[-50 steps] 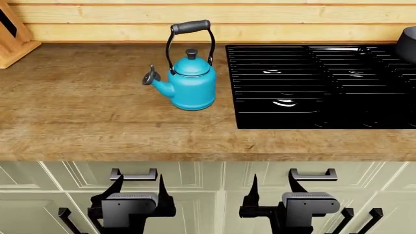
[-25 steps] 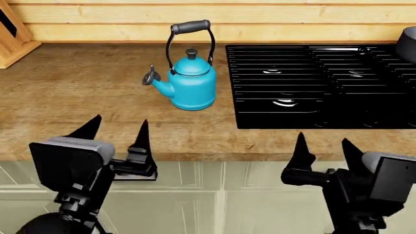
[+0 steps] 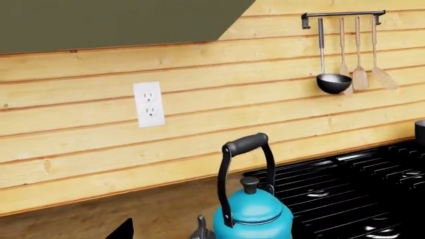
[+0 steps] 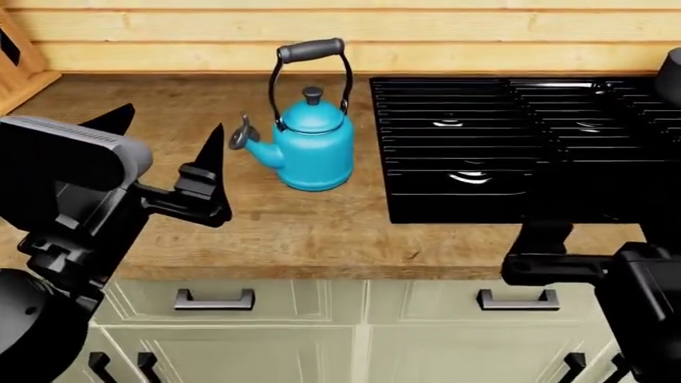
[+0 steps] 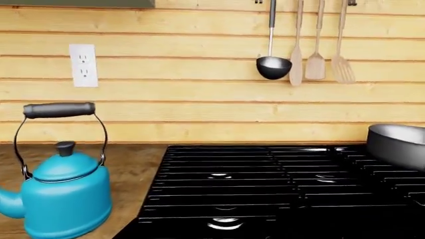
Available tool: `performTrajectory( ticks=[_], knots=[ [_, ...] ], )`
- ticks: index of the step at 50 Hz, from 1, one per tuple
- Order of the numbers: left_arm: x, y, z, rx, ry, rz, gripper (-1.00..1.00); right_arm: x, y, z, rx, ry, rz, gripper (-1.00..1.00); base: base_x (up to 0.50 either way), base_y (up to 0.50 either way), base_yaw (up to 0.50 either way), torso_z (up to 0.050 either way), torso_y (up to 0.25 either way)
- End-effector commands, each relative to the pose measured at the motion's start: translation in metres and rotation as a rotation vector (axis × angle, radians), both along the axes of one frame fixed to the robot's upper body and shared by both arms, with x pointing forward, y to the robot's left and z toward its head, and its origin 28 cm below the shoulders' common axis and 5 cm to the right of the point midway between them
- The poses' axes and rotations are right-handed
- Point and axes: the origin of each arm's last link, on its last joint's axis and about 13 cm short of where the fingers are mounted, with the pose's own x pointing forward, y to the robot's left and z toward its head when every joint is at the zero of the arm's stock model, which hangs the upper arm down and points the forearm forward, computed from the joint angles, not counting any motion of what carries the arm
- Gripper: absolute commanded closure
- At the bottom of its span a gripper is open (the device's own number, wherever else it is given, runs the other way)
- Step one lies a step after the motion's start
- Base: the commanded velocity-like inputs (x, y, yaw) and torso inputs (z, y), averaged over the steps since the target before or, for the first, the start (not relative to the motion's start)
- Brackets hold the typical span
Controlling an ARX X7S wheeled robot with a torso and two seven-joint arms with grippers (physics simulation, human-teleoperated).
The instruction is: Pick the kettle from the counter and place it on a stove burner. Then turn the burner on.
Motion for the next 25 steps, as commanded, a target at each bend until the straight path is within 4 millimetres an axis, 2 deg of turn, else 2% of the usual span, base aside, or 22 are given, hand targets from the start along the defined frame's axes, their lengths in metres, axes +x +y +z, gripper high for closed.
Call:
performTrajectory(
  ticks=[1,25],
  knots=[
    [0.0032,0.0012,0.0079,0.013,-0.021,0.019,-1.0,-0.0057,0.0005,0.0015,-0.041,0.003,0.016,-1.0,0.35,0.0,0.0,0.0,0.0],
    [0.0058,0.0005,0.0059,0.026,-0.016,0.012,-1.0,-0.0038,0.0003,0.0014,-0.066,0.007,0.009,-1.0,0.36,0.0,0.0,0.0,0.0]
  ],
)
